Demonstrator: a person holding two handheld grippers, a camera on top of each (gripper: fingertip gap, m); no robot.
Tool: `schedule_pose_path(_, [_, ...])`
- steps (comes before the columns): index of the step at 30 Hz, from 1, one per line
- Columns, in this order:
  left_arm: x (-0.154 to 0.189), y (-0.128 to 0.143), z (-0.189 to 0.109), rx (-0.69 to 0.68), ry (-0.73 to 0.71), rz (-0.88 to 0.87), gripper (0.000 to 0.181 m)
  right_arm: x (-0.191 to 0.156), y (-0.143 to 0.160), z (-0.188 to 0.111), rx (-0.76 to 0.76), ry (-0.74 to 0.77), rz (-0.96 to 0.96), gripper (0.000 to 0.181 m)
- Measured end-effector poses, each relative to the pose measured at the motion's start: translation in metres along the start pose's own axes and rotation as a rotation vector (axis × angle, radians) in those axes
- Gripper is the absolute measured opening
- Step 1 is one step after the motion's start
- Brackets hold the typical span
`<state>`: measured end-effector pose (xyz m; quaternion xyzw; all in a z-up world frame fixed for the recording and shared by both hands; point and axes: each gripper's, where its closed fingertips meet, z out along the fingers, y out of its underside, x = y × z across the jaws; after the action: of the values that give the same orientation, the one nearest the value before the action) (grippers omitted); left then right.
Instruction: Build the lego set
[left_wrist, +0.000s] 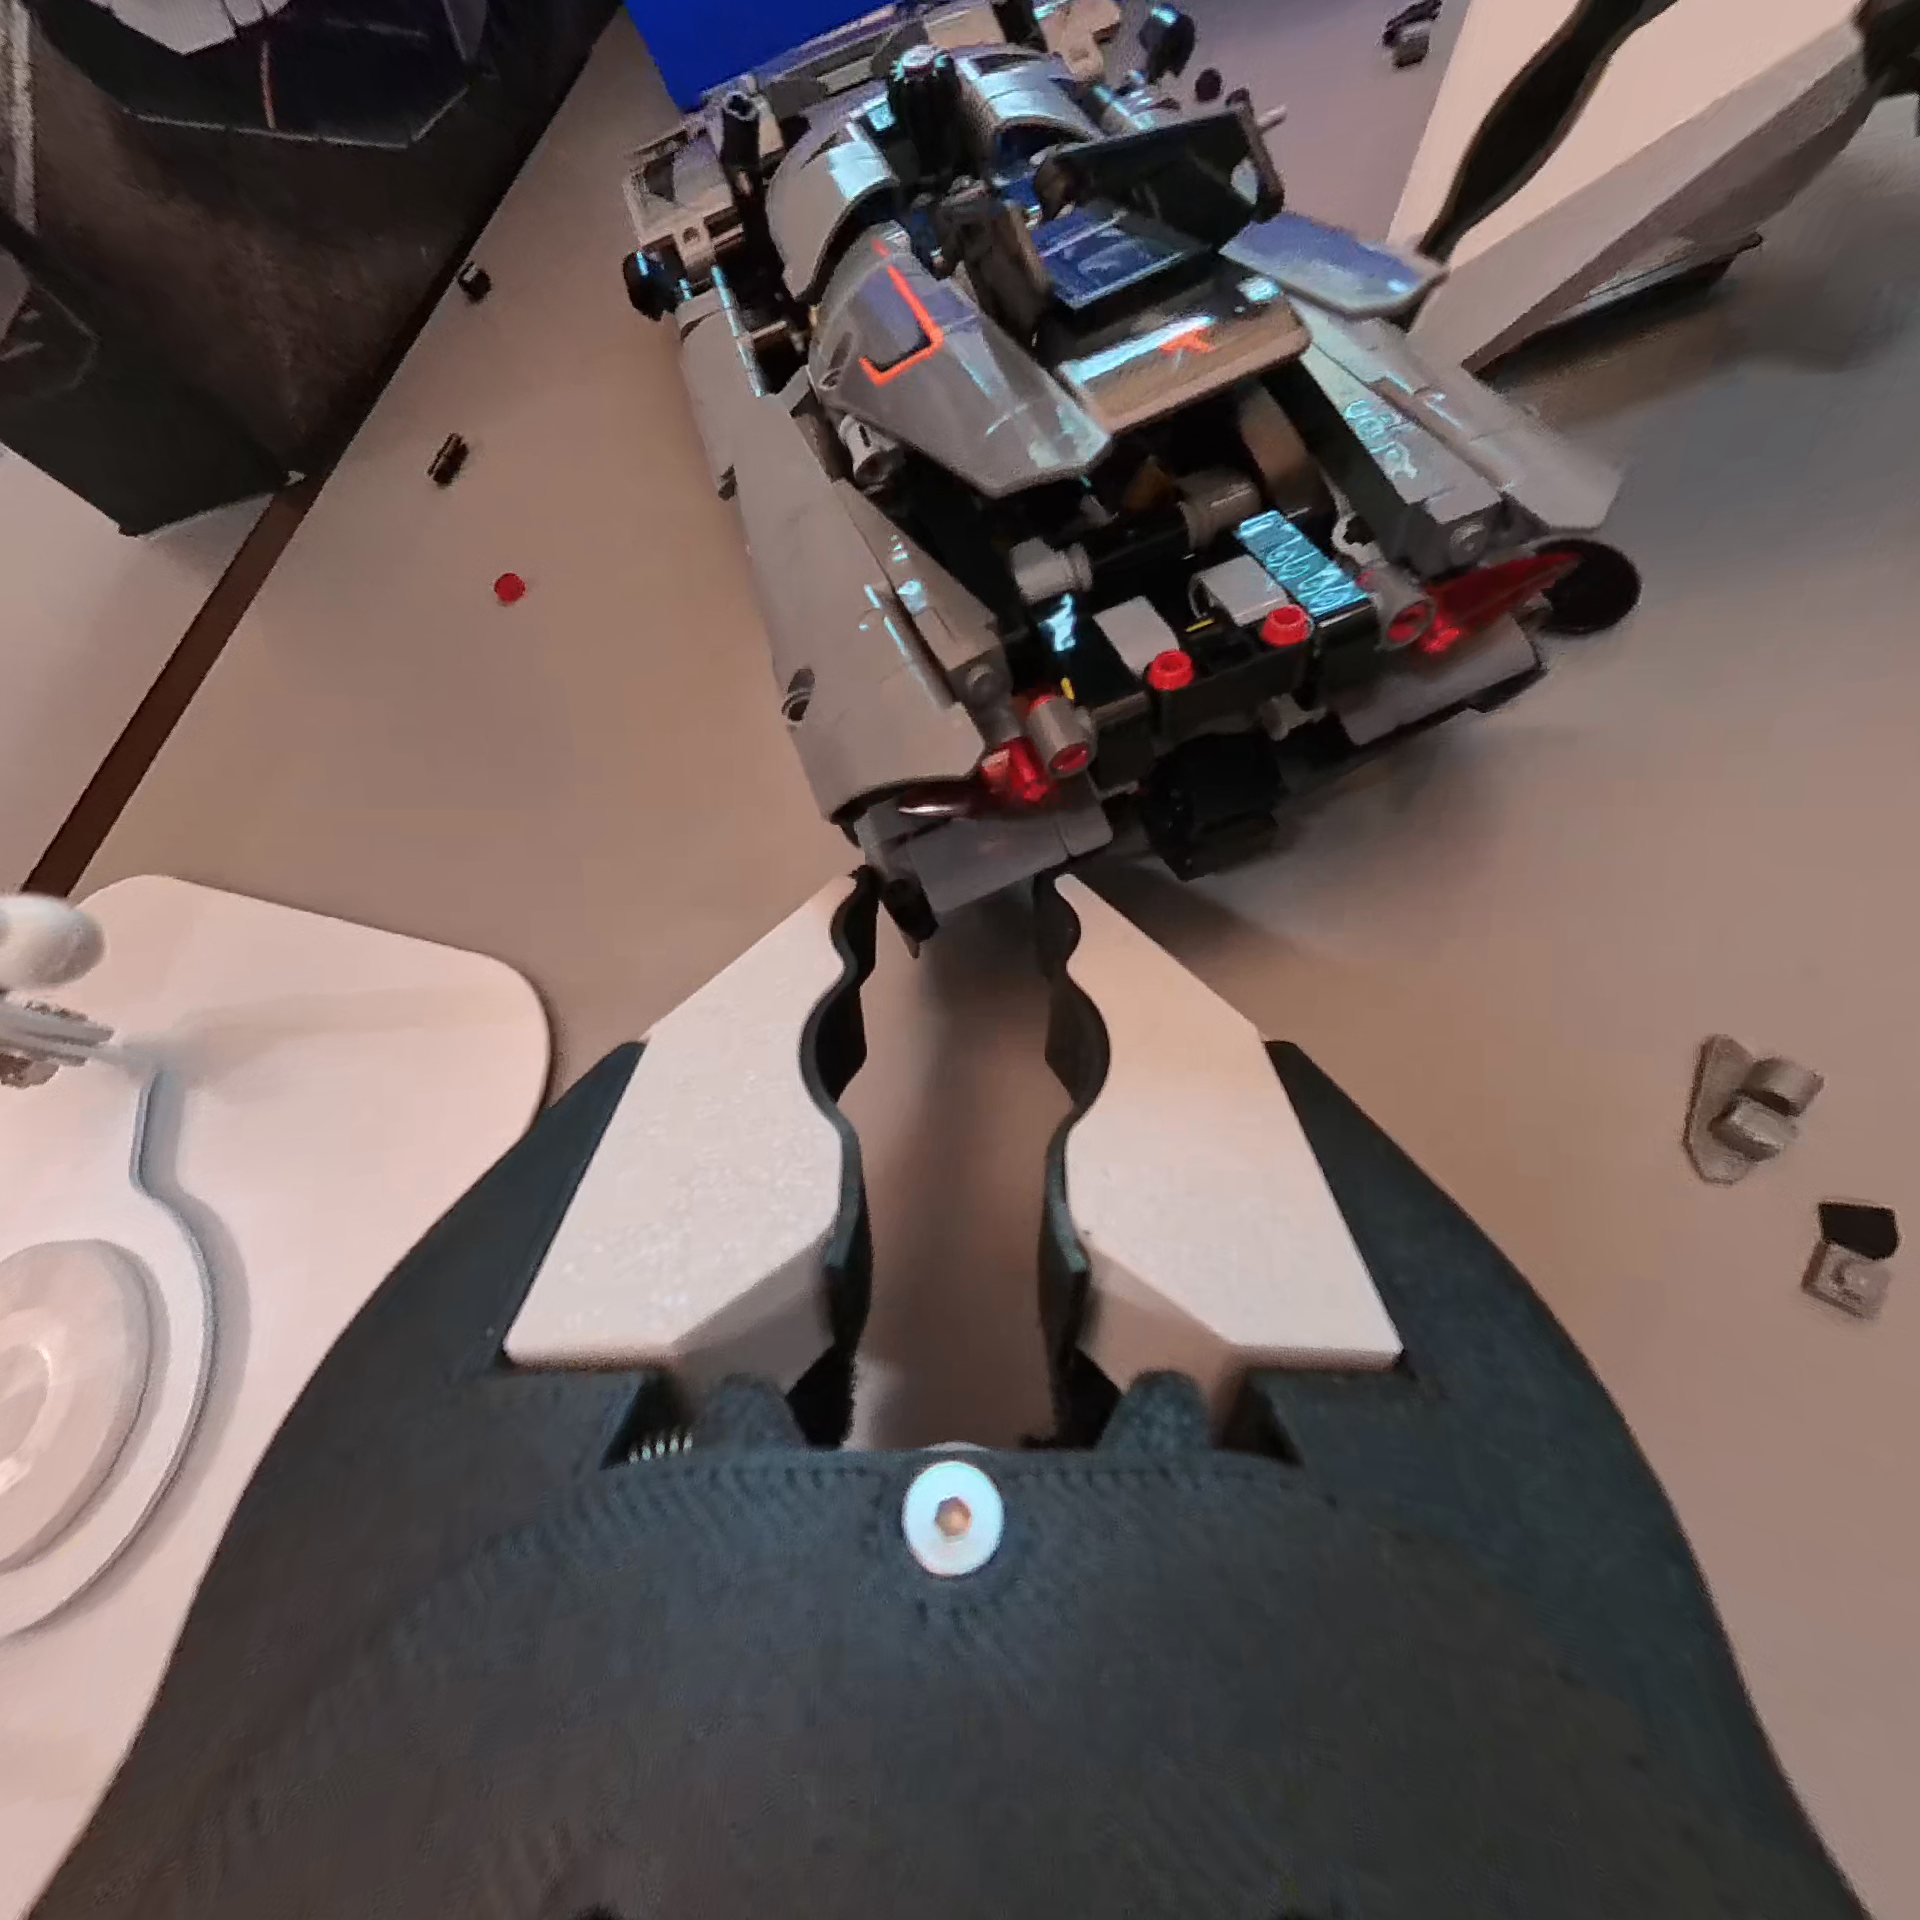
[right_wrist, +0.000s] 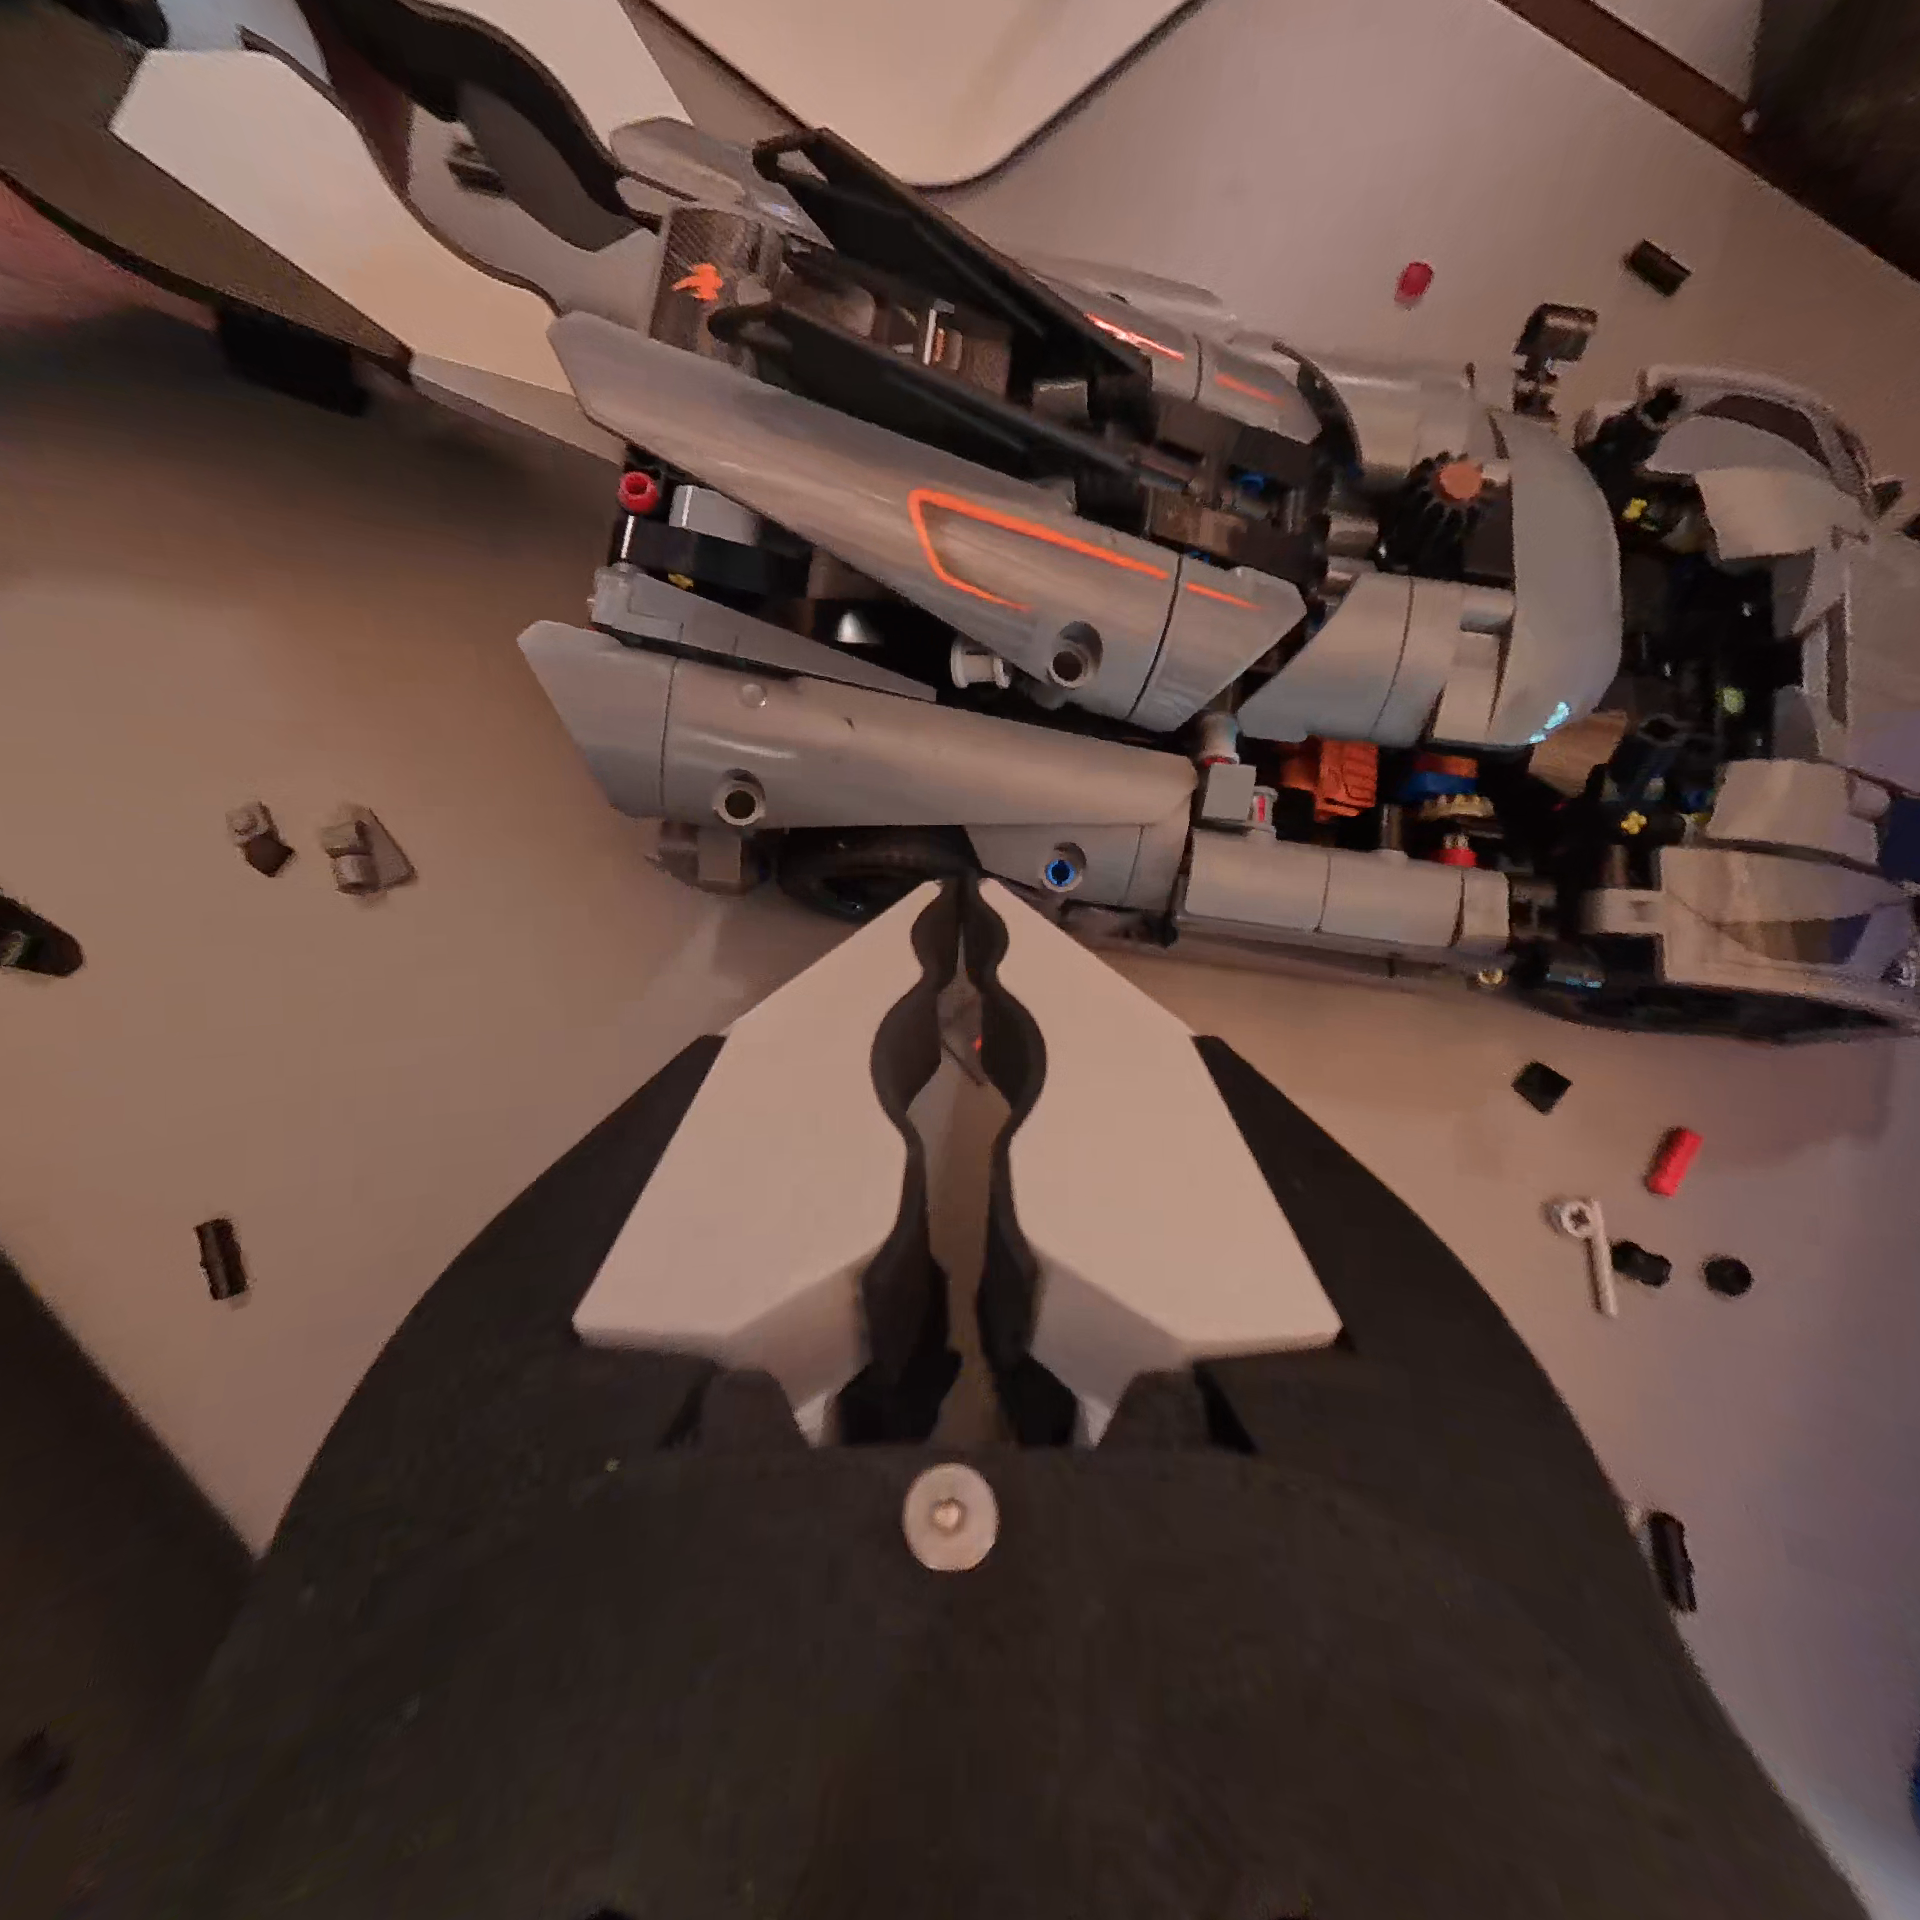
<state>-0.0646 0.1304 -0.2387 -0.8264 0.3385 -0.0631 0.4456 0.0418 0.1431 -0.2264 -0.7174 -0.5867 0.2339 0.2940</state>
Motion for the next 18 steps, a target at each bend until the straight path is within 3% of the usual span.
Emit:
schedule_pose_path(4, [-0.003,0.002,-0.003,0.006,0.006,-0.016,0.027,0.004,0.006,-0.002,-0.012,-0.010,0.026,0.000])
schedule_pose_path(7, [-0.003,0.002,-0.004,0.011,0.006,-0.010,0.026,0.017,0.037,-0.001,-0.148,0.061,0.054,0.019])
schedule_pose_path(11, [-0.003,0.002,-0.003,0.011,0.015,-0.012,0.026,0.013,0.039,0.004,-0.176,0.079,0.056,0.027])
schedule_pose_path(16, [-0.003,0.002,-0.004,0.010,0.019,-0.010,0.026,0.007,0.037,0.009,-0.184,0.066,0.056,0.025])
schedule_pose_path(18, [-0.003,0.003,-0.003,0.008,0.020,-0.011,0.026,0.004,0.038,0.009,-0.179,0.049,0.061,0.016])
